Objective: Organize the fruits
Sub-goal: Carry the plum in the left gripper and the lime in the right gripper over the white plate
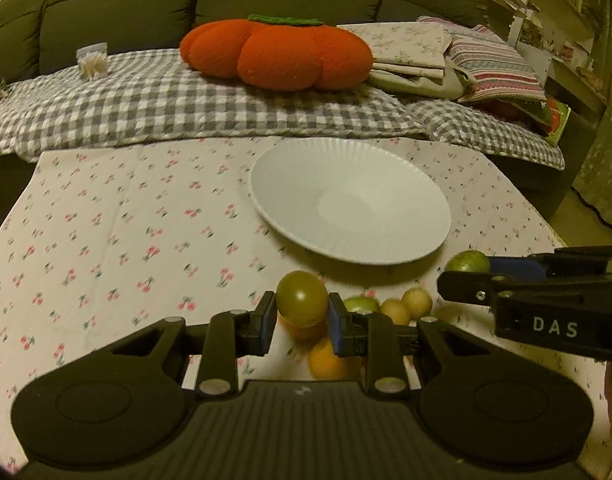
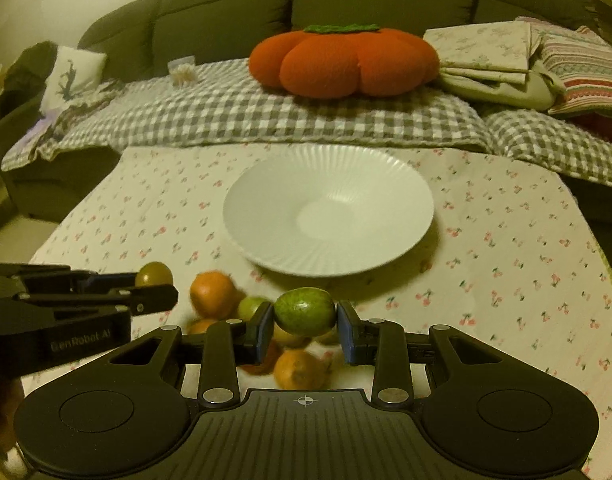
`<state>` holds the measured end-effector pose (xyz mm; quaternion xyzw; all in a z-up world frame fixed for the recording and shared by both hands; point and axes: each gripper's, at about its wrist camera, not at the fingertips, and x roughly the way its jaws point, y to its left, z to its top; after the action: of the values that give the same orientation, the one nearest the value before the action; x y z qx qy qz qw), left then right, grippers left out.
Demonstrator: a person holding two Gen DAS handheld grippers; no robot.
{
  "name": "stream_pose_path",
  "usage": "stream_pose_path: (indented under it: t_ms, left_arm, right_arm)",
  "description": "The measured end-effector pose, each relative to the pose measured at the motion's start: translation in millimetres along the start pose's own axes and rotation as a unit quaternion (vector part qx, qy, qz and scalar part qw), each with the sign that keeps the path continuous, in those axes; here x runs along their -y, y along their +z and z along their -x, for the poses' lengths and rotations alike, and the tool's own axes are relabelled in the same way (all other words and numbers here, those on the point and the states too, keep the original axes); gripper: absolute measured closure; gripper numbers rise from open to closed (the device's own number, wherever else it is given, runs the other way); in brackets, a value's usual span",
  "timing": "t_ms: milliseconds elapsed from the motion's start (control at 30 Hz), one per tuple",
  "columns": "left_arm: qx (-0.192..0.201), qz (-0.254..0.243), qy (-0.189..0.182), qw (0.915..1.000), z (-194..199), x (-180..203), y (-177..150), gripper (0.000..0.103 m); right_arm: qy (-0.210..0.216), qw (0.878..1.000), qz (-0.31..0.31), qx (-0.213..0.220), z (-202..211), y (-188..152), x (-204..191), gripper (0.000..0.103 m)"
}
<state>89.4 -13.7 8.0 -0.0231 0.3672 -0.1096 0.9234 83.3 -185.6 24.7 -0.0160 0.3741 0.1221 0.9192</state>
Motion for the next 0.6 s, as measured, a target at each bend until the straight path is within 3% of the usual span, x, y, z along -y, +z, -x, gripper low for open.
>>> stream_pose_path:
  t_ms: [600]
  left_arm:
    - [0.007, -0.009, -0.003, 0.9999, -50.6, 23.4, 40.3, 0.078]
  right_arm:
    - [-0.007, 0.998, -0.054, 0.006, -41.6, 37.6, 39.5, 0.071]
